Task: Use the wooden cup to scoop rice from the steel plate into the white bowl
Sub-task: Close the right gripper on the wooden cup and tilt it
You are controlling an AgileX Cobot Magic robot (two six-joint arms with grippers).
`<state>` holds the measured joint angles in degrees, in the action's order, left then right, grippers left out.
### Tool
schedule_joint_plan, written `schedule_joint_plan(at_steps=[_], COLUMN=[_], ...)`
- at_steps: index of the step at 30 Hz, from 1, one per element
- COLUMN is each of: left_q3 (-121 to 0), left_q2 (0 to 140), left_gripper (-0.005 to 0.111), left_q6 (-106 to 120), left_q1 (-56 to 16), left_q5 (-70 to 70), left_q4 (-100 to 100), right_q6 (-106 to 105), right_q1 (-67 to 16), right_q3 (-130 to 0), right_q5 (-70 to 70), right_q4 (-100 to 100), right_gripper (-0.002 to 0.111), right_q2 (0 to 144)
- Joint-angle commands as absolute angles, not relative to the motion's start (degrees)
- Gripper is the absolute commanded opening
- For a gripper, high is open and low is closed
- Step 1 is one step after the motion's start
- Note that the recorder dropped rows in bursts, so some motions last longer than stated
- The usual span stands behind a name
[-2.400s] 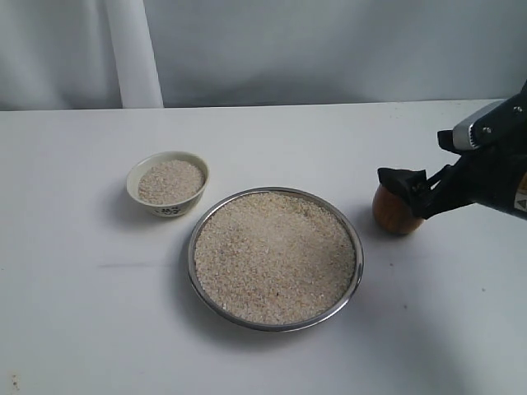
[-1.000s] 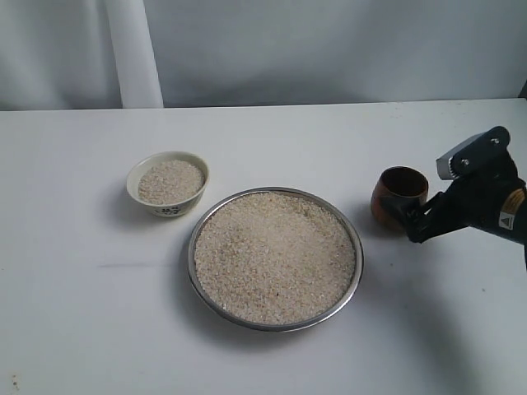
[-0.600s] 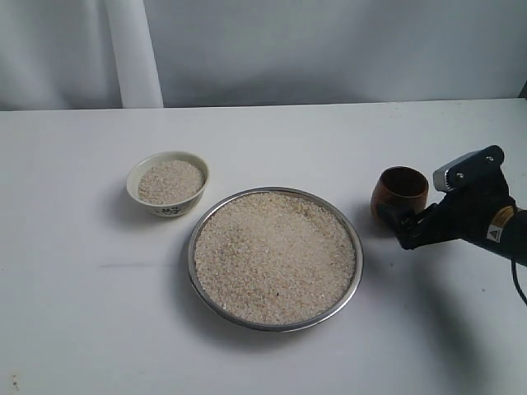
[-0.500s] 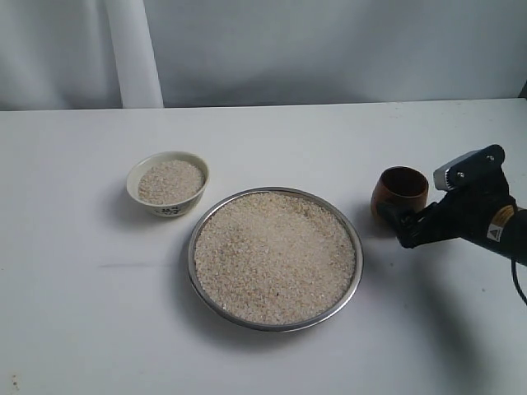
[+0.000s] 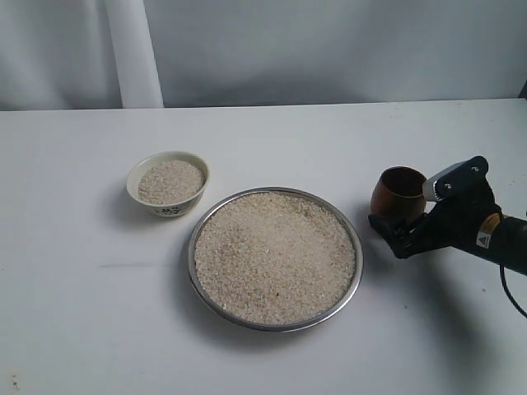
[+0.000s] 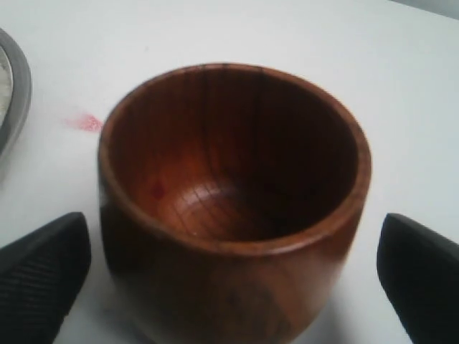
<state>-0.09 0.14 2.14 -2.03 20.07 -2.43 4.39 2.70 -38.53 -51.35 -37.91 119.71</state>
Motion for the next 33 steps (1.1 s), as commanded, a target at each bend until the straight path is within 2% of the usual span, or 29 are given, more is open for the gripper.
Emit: schedule_joint_plan(at_steps=[1,33], left_q3=[0.00,0.00], left_q2=[0.00,0.00], left_gripper=[0.000,0.000], left_q6=[2.12,2.16], left_q1=[-2.38,-2.38], left_q5=[19.86,19.86], left_q4=[-2.40,-2.40], right_q6=[3.85,3.43], right_q1=[2.79,2.67], right_q3=[-38.77,-40.76], right_q5=[-52.38,-57.43], right_q4=[-38.21,-37.44], right_gripper=[0.105,0.105], right_q2=[119.70,122.37])
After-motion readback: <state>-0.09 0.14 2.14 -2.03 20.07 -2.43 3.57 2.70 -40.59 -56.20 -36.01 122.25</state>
